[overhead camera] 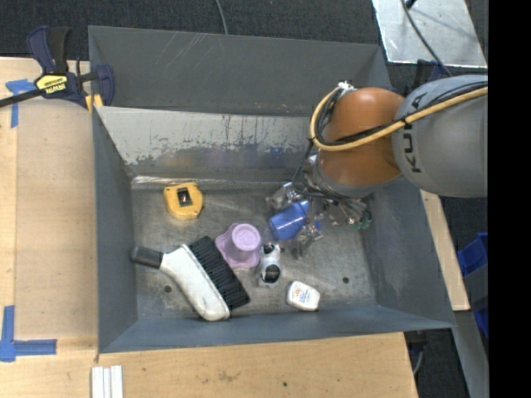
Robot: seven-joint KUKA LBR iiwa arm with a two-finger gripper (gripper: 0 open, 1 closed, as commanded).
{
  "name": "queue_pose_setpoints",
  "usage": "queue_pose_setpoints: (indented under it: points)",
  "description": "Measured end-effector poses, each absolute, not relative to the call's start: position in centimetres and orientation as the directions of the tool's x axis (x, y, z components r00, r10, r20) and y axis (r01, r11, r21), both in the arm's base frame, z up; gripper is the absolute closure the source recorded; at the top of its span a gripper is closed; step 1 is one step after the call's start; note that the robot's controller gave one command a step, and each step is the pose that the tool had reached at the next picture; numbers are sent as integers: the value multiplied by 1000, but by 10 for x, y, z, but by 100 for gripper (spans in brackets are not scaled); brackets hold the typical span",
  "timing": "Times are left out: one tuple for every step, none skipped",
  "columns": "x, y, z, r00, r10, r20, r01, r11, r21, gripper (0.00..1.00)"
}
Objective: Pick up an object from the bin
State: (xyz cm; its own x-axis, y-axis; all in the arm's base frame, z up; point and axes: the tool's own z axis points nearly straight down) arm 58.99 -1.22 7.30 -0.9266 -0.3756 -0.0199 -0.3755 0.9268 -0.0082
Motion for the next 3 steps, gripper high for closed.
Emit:
queue_pose_setpoints:
  points:
    - [586,-12,89,-927,-374,-4,-374,927,-2,100]
    - [586,-12,110,-928,-374,-1,-374,928,0,100]
    - [587,-12,129,-928,-373,-4,-373,928,-1,100]
